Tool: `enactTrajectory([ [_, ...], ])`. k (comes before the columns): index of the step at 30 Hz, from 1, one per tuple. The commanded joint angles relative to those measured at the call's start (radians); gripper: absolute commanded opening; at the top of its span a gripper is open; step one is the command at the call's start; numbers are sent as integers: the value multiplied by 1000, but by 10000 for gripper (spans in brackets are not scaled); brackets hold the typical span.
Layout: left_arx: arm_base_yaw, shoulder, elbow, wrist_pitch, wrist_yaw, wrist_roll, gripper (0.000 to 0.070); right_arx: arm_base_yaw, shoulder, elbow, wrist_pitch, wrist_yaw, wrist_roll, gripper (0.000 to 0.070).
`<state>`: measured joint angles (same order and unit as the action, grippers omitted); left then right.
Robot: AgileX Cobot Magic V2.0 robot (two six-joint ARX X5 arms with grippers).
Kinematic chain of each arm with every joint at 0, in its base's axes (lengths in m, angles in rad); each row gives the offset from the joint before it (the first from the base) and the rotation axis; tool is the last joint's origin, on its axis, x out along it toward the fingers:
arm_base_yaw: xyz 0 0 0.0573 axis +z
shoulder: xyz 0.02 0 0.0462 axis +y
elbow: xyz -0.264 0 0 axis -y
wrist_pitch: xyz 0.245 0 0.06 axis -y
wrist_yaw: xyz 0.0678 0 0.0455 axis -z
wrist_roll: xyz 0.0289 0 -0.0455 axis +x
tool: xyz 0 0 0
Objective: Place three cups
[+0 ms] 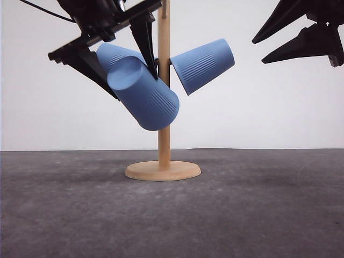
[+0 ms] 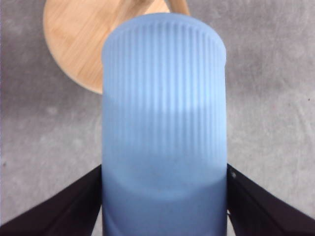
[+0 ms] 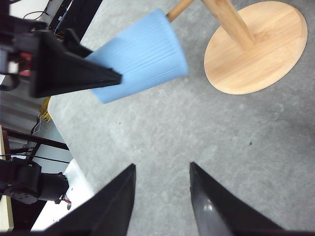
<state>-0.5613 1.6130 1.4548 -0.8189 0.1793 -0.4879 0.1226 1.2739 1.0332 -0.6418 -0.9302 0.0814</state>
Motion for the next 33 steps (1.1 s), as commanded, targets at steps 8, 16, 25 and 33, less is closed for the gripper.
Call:
enactTrajectory([
  [8, 2, 57, 26, 71, -36, -10, 431, 0, 5, 15, -4, 0, -15, 219],
  [16, 5, 65, 26, 102, -45, -19, 435, 0, 5, 15, -10, 0, -15, 219],
  [25, 5, 65, 26, 110, -44, -18, 520, 0, 5, 15, -11, -1, -16, 219],
  [33, 5, 65, 26, 110, -38, -18, 554, 0, 5, 15, -17, -1, -19, 220],
])
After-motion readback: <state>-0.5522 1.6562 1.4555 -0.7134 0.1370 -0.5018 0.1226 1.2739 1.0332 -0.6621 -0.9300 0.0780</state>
